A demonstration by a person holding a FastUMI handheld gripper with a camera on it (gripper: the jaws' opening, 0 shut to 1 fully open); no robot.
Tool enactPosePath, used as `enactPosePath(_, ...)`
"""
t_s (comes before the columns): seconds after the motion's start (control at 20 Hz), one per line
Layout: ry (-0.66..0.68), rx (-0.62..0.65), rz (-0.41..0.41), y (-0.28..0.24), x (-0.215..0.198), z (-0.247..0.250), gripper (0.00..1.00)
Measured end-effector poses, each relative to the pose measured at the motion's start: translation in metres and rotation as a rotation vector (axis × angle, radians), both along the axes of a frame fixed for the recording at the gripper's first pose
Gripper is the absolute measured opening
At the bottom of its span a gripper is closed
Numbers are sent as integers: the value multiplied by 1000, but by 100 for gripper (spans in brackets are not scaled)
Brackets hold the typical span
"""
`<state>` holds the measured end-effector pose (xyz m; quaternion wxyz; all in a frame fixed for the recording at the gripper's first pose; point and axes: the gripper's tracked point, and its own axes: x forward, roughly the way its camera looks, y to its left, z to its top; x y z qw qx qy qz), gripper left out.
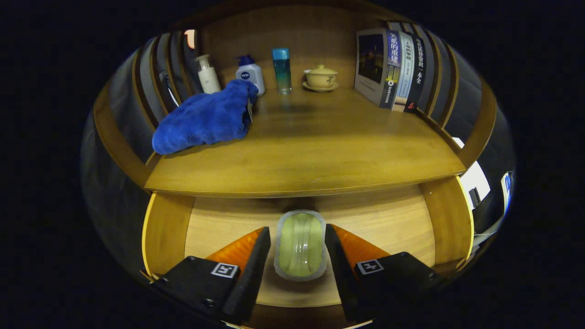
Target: Pull open the drawer, take out the items inside it, and place them on the countertop above the cabinet.
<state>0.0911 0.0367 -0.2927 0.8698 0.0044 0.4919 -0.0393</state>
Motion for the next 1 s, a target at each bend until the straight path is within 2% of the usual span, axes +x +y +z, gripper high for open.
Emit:
enactPosePath(0.05, 28, 3, -5, -1, 0, -6, 76)
enactPosePath(0.25, 123, 23, -14, -1, -5, -24, 73)
enactPosePath(0.45, 175, 34, -33, -6, -11, -31, 41)
enactPosePath(0.6, 197, 40, -27, -9, -12, -37, 40)
enactPosePath(0.65, 203, 41, -26, -8, -13, -33, 27)
enactPosePath(1.0, 143, 53, 1, -4, -19, -1, 27)
